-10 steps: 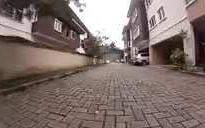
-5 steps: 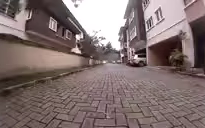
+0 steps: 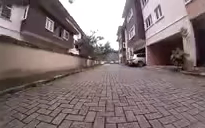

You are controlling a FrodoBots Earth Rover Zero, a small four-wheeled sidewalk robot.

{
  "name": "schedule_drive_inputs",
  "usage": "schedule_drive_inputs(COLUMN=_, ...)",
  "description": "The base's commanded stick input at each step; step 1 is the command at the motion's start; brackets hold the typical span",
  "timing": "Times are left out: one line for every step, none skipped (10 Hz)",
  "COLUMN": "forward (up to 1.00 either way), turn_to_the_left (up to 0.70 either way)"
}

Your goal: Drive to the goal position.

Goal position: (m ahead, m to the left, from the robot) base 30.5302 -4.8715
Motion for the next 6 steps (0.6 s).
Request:
schedule_drive_inputs(forward=0.7, turn_to_the_left=0.0)
schedule_drive_inputs(forward=0.7, turn_to_the_left=0.0)
schedule_drive_inputs(forward=0.7, turn_to_the_left=0.0)
schedule_drive_inputs(forward=0.7, turn_to_the_left=0.0)
schedule_drive_inputs(forward=0.7, turn_to_the_left=0.0)
schedule_drive_inputs(forward=0.7, turn_to_the_left=0.0)
